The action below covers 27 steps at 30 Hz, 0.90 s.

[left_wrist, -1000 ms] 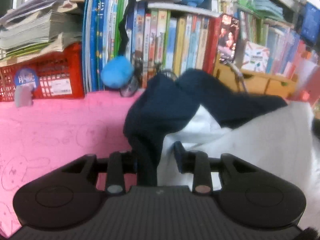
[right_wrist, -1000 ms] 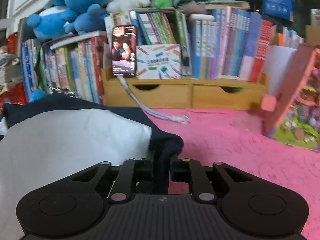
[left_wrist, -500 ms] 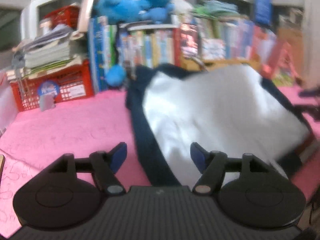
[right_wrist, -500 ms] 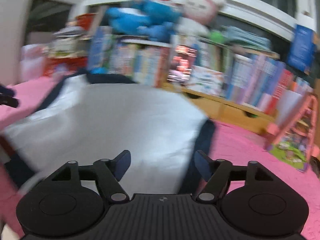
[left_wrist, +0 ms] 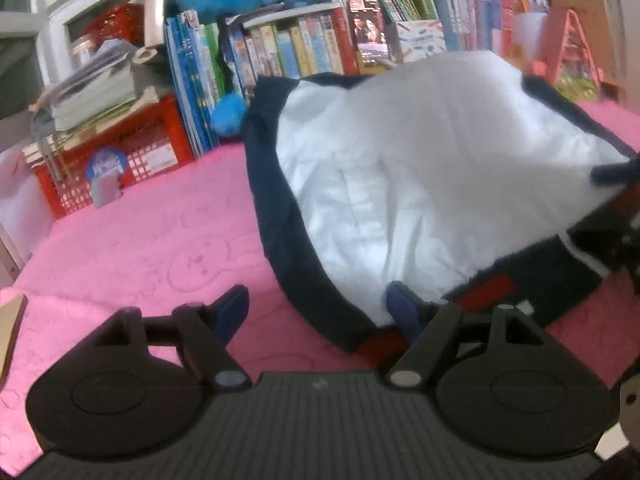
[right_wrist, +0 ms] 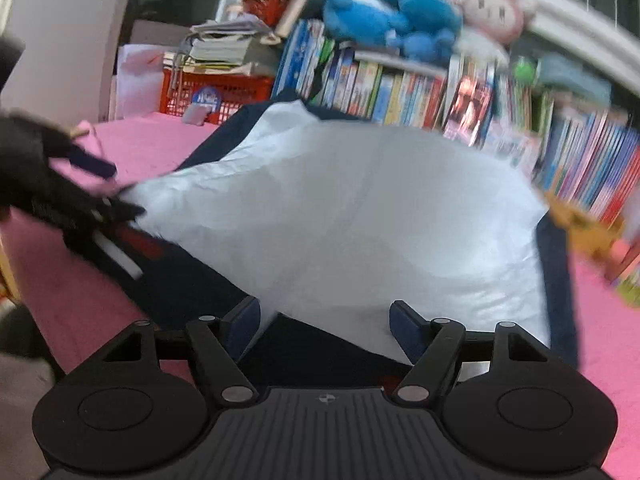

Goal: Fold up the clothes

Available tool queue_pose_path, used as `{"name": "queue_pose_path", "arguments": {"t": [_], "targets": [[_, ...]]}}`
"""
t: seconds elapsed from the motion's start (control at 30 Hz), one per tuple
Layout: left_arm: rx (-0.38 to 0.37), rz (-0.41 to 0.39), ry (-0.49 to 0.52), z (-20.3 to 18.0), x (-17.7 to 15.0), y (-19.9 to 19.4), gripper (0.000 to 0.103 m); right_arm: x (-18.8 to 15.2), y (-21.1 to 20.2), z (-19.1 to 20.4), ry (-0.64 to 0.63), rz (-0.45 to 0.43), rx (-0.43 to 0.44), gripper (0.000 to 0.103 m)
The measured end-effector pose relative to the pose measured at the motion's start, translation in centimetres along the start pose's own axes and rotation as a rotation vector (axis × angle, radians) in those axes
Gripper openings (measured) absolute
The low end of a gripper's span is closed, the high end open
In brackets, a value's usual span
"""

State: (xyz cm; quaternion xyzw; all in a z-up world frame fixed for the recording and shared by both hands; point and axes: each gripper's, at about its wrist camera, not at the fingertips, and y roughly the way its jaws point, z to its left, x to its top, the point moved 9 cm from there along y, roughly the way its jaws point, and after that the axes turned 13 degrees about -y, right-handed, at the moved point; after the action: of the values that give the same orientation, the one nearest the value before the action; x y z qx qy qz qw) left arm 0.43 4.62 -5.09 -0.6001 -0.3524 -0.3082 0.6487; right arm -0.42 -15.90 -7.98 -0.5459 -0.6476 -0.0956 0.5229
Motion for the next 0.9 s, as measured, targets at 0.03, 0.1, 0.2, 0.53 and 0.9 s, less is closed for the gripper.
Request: {"name": "queue_pose_path", "arguments": {"t": [0.03,0.1,0.2,0.53,0.9], "targets": [[0.009,-0.002,0.007,0.4,0.1,0.0,0.085,-0.5,-0.3,-0.4,-0.026,0.001,-0.027,0.071],[0.036,-0.015,0.018,0.9,0.4,-0.3,0.086,-1.5,-0.7,-1.5,-0.054,0.017,-0.092,0.071],[0.077,-0.044,0.039,1.4,0.7,-1.5,0.085,-2.8,-0.9,-3.5,-0.007,0.039,-0.125,0.073],[0.004,0.015,-0.040,0.6,-1.7,-2.0,0.085,-2.3,-1.2,-4.4,0.135,-0.049,-0.089,0.074],[0.141,0.063,-0.027,6.0,-3.2,-3.6,0.080,-8.3,-3.2,-10.4,-0.038,0.085,-0.350,0.082]]}}
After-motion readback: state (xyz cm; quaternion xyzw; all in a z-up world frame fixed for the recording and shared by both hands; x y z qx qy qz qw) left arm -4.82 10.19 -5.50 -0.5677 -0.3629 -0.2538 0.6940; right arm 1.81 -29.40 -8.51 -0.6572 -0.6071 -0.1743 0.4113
